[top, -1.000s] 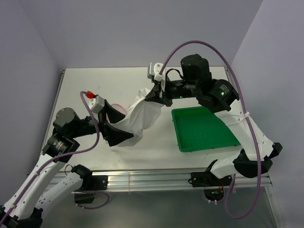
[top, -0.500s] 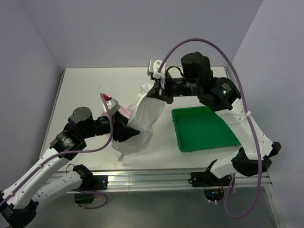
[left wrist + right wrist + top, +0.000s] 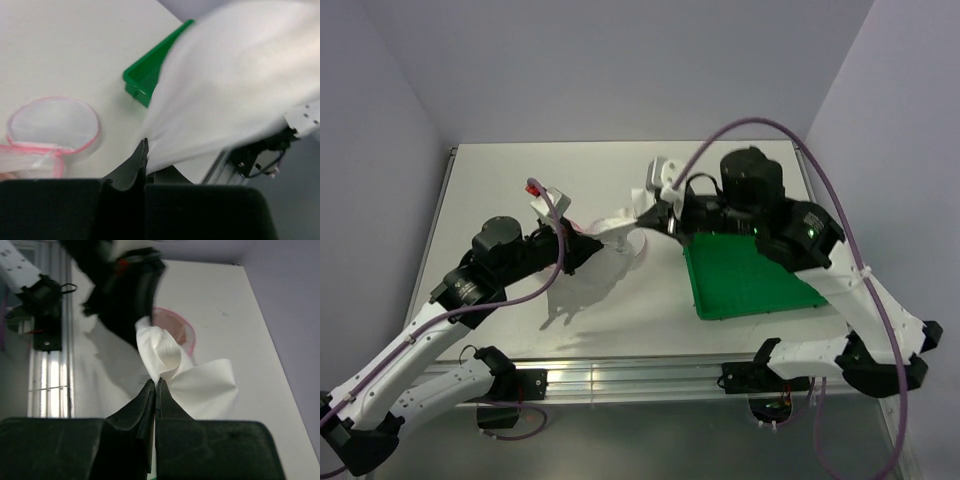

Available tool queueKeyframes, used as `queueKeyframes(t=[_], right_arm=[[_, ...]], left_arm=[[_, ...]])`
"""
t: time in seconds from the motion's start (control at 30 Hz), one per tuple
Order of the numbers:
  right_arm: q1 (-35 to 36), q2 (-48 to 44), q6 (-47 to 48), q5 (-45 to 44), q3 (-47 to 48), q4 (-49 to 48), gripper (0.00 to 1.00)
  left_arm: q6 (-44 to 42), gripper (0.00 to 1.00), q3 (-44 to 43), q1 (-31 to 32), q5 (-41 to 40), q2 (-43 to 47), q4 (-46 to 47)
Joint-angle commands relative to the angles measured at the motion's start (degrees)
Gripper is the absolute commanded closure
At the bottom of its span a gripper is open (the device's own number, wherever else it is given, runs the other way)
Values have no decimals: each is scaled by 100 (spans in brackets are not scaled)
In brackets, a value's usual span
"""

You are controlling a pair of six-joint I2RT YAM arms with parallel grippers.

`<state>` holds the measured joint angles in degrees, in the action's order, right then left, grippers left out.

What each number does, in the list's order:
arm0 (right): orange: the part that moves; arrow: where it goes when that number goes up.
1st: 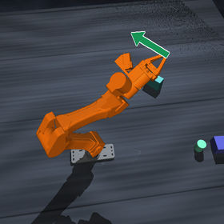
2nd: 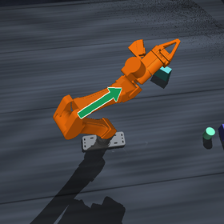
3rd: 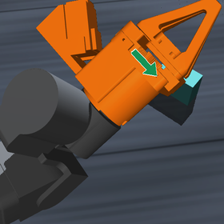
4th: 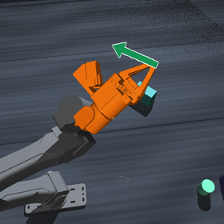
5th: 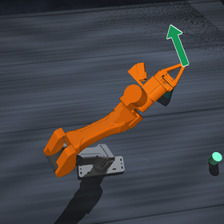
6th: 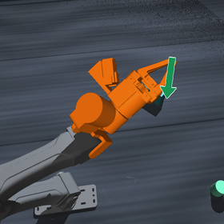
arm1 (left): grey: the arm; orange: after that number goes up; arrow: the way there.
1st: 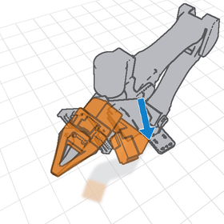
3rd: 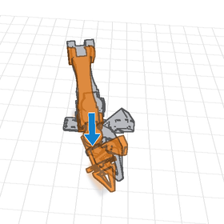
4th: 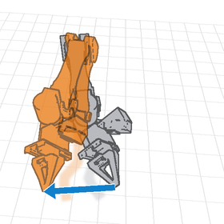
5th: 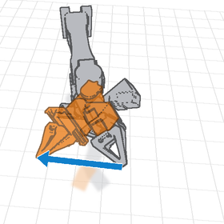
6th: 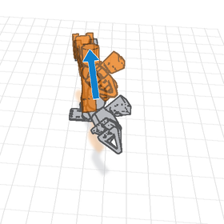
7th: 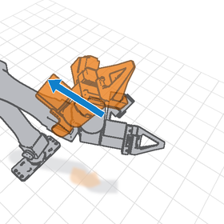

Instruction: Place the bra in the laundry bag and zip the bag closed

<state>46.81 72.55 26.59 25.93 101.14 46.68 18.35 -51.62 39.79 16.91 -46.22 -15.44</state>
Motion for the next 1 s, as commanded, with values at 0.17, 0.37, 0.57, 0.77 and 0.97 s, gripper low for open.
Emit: queueKeyframes(t=[0.17, 0.37, 0.57, 0.77, 0.97], right_arm=[[1866, -1840, -1182, -615, -2730, -2197, 56], [1885, -2272, -1148, -1002, -3136, -2426, 20], [624, -1764, -1340, -302, -2662, -2699, 14], [-75, -770, -1569, 700, -1941, -2752, 5], [-181, -14, -1560, 1905, -1764, -2391, 0]], left_arm=[[740, 100, -525, 11, -1655, -309, 471], [758, 100, -341, 2, -1814, -72, 902], [600, 100, 133, 11, -910, 297, 1341], [600, 100, 581, 2, 4, 605, 1700], [565, 100, 732, 2, 374, 781, 1720]])
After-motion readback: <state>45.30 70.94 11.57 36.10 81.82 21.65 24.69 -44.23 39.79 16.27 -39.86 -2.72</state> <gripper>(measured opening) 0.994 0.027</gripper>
